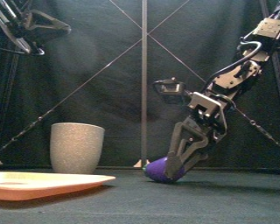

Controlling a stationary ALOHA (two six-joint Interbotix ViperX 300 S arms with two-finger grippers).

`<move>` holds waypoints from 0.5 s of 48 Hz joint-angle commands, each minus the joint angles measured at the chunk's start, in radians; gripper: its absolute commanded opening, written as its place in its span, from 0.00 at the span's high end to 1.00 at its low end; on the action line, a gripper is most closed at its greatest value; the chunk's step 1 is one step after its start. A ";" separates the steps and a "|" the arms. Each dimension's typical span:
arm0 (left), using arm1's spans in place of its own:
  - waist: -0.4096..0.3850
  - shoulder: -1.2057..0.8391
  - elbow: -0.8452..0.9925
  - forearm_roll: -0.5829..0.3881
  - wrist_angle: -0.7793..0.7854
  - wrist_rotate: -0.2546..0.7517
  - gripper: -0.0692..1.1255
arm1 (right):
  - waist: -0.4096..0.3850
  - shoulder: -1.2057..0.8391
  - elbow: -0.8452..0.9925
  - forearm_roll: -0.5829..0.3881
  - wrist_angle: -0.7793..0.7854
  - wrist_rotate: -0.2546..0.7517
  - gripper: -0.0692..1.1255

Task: Pick the eggplant then place it on the pink plate
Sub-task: Place eggplant on the pink plate

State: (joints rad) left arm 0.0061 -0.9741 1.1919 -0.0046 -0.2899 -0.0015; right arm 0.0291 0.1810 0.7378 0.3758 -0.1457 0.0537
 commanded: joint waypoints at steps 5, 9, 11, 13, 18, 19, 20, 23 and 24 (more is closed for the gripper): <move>-0.002 0.003 -0.012 0.002 -0.005 0.000 0.96 | -0.002 -0.011 -0.040 -0.011 -0.003 -0.006 0.42; -0.002 0.003 -0.012 0.002 -0.005 0.000 0.96 | -0.002 -0.012 -0.051 -0.015 -0.002 -0.006 0.42; -0.002 0.003 -0.012 0.002 -0.005 0.000 0.96 | -0.002 -0.017 -0.055 -0.018 0.003 -0.006 0.42; -0.002 0.003 -0.012 0.002 -0.005 0.000 0.96 | -0.002 -0.023 -0.060 -0.018 0.009 -0.006 0.42; -0.002 0.003 -0.012 0.002 -0.005 0.000 0.96 | 0.002 -0.049 -0.092 -0.026 0.031 -0.008 0.42; -0.002 0.003 -0.012 0.002 -0.005 0.000 0.96 | 0.003 -0.052 -0.101 -0.029 0.034 -0.008 0.42; -0.002 0.003 -0.012 0.002 -0.005 0.000 0.96 | 0.006 -0.055 -0.112 -0.031 0.035 -0.008 0.42; -0.002 0.003 -0.012 0.002 -0.005 0.000 0.96 | 0.017 -0.060 -0.149 -0.044 0.038 -0.011 0.42; -0.002 0.003 -0.012 0.002 -0.005 0.000 0.96 | 0.020 -0.057 -0.161 -0.049 0.040 -0.011 0.42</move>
State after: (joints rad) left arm 0.0061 -0.9741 1.1919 -0.0046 -0.2899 -0.0031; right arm 0.0353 0.1687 0.6381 0.3405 -0.1058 0.0460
